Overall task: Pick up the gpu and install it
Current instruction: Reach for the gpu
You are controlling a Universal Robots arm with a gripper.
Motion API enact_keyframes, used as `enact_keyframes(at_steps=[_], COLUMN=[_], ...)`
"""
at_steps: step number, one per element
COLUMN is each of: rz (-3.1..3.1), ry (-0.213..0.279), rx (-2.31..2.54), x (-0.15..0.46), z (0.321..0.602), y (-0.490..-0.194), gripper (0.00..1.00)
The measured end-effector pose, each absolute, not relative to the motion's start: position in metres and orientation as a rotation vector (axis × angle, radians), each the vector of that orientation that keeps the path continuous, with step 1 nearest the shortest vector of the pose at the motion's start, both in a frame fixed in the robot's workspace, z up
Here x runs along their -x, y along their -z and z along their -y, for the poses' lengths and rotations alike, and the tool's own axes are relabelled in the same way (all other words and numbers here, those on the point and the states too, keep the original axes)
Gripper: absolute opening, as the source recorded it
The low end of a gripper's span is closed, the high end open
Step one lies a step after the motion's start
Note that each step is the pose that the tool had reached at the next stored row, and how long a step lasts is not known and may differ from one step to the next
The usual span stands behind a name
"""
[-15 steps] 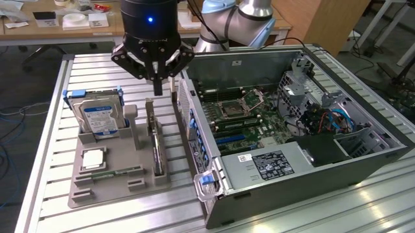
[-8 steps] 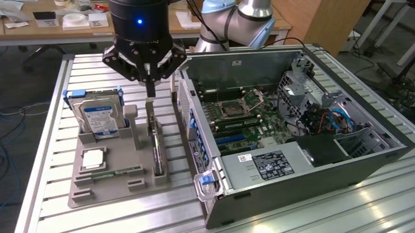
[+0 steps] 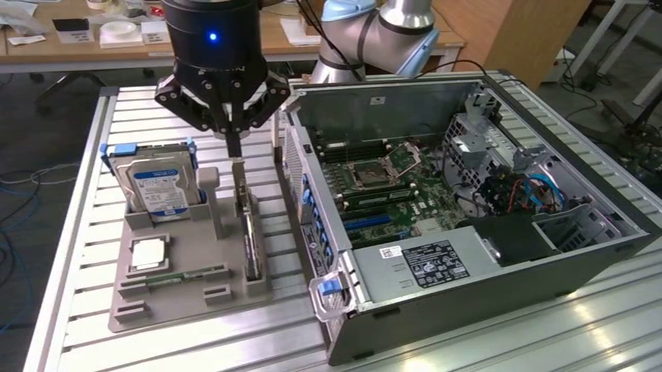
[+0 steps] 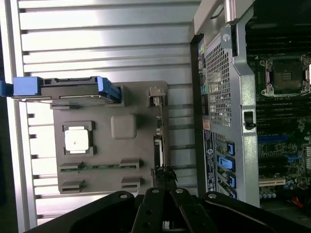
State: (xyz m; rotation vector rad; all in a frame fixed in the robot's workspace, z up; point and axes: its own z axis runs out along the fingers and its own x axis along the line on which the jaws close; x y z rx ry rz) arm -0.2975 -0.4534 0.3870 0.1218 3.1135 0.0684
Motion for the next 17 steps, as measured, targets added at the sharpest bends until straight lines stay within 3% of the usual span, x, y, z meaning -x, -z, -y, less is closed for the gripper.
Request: enact_keyframes(at_steps=[17], rz=[-3.113], ry=[-0.068], rx=[-0.122], x=[0.301], z=[0.467], y=[-0.386], gripper=[0.11])
